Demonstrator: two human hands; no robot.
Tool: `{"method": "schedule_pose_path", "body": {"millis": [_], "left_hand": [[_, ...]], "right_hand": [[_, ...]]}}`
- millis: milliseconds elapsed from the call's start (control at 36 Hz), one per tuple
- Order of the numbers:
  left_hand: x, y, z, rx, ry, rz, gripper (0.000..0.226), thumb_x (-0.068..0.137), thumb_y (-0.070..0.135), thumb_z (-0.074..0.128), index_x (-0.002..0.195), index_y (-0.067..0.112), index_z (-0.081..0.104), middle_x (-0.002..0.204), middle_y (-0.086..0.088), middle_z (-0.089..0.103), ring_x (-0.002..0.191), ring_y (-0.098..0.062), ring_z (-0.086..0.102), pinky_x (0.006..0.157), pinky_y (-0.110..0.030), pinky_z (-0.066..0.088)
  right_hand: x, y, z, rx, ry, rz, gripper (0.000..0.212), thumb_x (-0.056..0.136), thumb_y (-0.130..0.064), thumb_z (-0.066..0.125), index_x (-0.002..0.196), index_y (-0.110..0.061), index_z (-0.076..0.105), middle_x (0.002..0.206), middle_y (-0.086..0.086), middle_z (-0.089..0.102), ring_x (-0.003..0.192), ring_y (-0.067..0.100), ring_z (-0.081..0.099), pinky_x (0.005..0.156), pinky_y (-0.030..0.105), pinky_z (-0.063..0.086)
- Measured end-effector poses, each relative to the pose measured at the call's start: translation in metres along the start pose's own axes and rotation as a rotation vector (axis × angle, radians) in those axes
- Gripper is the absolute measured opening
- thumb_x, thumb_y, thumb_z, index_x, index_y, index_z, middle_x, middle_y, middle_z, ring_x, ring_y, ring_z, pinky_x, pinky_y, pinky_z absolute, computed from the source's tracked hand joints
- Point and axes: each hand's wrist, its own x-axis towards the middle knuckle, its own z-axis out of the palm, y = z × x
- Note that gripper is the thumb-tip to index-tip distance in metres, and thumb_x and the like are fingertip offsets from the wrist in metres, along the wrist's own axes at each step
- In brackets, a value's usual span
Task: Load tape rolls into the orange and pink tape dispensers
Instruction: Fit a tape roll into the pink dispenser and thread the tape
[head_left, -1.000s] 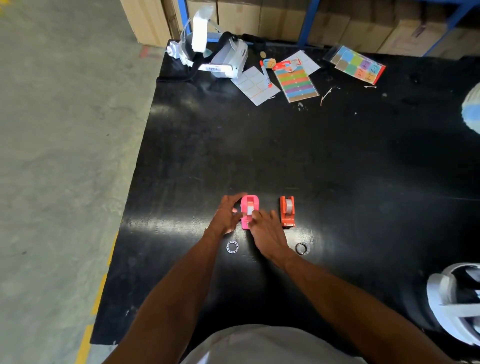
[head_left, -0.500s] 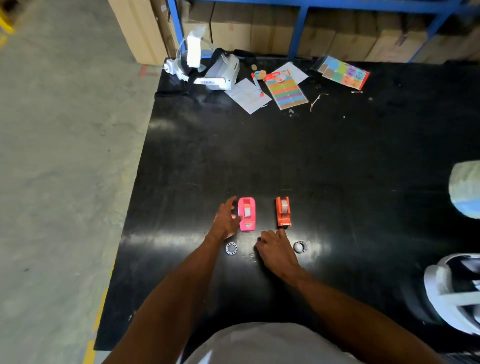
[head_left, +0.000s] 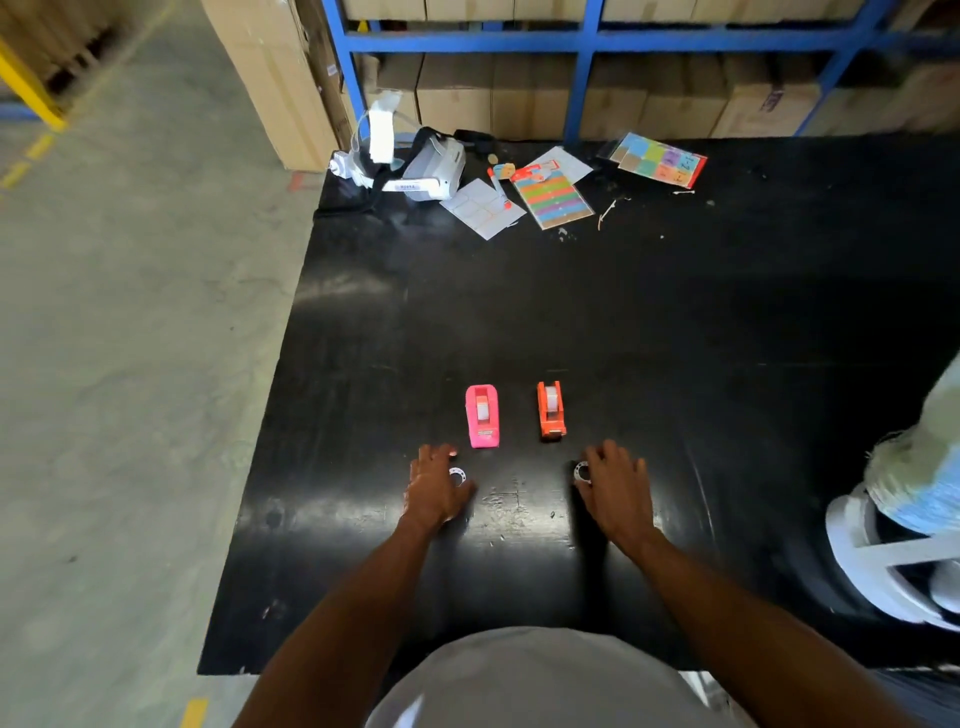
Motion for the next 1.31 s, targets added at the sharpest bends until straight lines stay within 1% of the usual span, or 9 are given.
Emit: {"method": "schedule_pose_path", "body": {"millis": [139, 306, 417, 528, 667, 806, 1000, 1139, 1306], "left_hand": [[-0.011, -0.003, 0.015, 0.063, -0.018, 0.006, 0.056, 0.087, 0.019, 0.071, 0.139, 0.017, 0.049, 0.145, -0.012, 0.038, 0.133, -0.033, 0.045, 0.111, -0.041, 0.042], [-0.013, -0.003, 0.025, 0.082, 0.018, 0.02, 0.047, 0.093, 0.001, 0.054, 0.138, 0.016, 0.052, 0.141, -0.015, 0.04, 0.126, -0.034, 0.051, 0.107, -0.041, 0.044], [-0.009, -0.006, 0.02, 0.069, 0.014, 0.019, 0.042, 0.095, 0.007, 0.055, 0.137, 0.015, 0.055, 0.139, -0.016, 0.046, 0.124, -0.034, 0.055, 0.108, -0.039, 0.043], [-0.004, -0.016, 0.005, 0.062, 0.02, 0.02, 0.041, 0.096, 0.014, 0.059, 0.137, 0.016, 0.055, 0.14, -0.015, 0.047, 0.125, -0.034, 0.056, 0.108, -0.039, 0.043], [0.009, -0.03, -0.028, 0.136, 0.062, 0.032, 0.049, 0.094, 0.018, 0.061, 0.141, 0.014, 0.048, 0.148, -0.012, 0.042, 0.127, -0.035, 0.055, 0.104, -0.041, 0.045], [0.034, -0.041, -0.059, 0.188, 0.114, 0.089, 0.038, 0.092, 0.022, 0.064, 0.127, 0.011, 0.055, 0.134, -0.01, 0.051, 0.118, -0.033, 0.059, 0.095, -0.043, 0.048], [0.072, -0.046, -0.081, 0.286, 0.057, 0.162, 0.039, 0.093, 0.028, 0.062, 0.13, 0.017, 0.053, 0.133, -0.009, 0.053, 0.124, -0.03, 0.055, 0.101, -0.042, 0.047], [0.088, -0.048, -0.083, 0.335, 0.024, 0.173, 0.039, 0.095, 0.028, 0.059, 0.132, 0.023, 0.052, 0.134, -0.006, 0.053, 0.127, -0.029, 0.054, 0.102, -0.043, 0.046], [0.099, -0.051, -0.081, 0.284, -0.023, 0.145, 0.035, 0.093, 0.015, 0.058, 0.128, 0.018, 0.057, 0.131, -0.01, 0.054, 0.12, -0.032, 0.059, 0.099, -0.041, 0.05]], "right_hand": [[-0.003, 0.013, -0.001, 0.235, -0.149, 0.017, 0.049, 0.09, -0.031, 0.067, 0.135, -0.024, 0.048, 0.13, 0.007, 0.045, 0.111, 0.029, 0.059, 0.09, 0.042, 0.054], [-0.003, 0.013, 0.007, 0.275, -0.158, 0.014, 0.033, 0.094, -0.022, 0.062, 0.126, -0.019, 0.055, 0.125, 0.007, 0.05, 0.108, 0.028, 0.06, 0.089, 0.039, 0.053], [0.0, 0.009, 0.008, 0.26, -0.137, -0.005, 0.024, 0.095, -0.018, 0.056, 0.119, -0.016, 0.056, 0.12, 0.008, 0.054, 0.101, 0.026, 0.061, 0.084, 0.035, 0.052], [0.012, -0.016, 0.001, 0.208, -0.033, -0.151, 0.024, 0.098, -0.028, 0.052, 0.118, -0.015, 0.057, 0.119, 0.006, 0.055, 0.097, 0.025, 0.062, 0.082, 0.035, 0.05], [0.035, -0.078, -0.012, 0.137, 0.051, -0.362, 0.026, 0.094, -0.03, 0.049, 0.116, -0.02, 0.058, 0.117, 0.003, 0.057, 0.107, 0.025, 0.058, 0.092, 0.04, 0.041], [0.059, -0.131, -0.018, -0.04, 0.085, -0.441, 0.037, 0.091, -0.032, 0.049, 0.123, -0.016, 0.058, 0.125, 0.009, 0.059, 0.112, 0.031, 0.055, 0.092, 0.046, 0.037], [0.093, -0.184, -0.017, -0.119, 0.026, -0.363, 0.031, 0.09, -0.021, 0.051, 0.121, -0.019, 0.059, 0.123, 0.004, 0.061, 0.12, 0.029, 0.05, 0.105, 0.054, 0.028], [0.108, -0.205, -0.017, -0.159, 0.009, -0.277, 0.029, 0.088, -0.014, 0.049, 0.114, -0.022, 0.061, 0.115, 0.002, 0.065, 0.114, 0.028, 0.052, 0.101, 0.049, 0.032], [0.117, -0.217, -0.012, -0.192, -0.036, -0.228, 0.027, 0.096, -0.017, 0.05, 0.12, -0.02, 0.061, 0.125, 0.005, 0.064, 0.123, 0.029, 0.051, 0.109, 0.053, 0.028]]}}
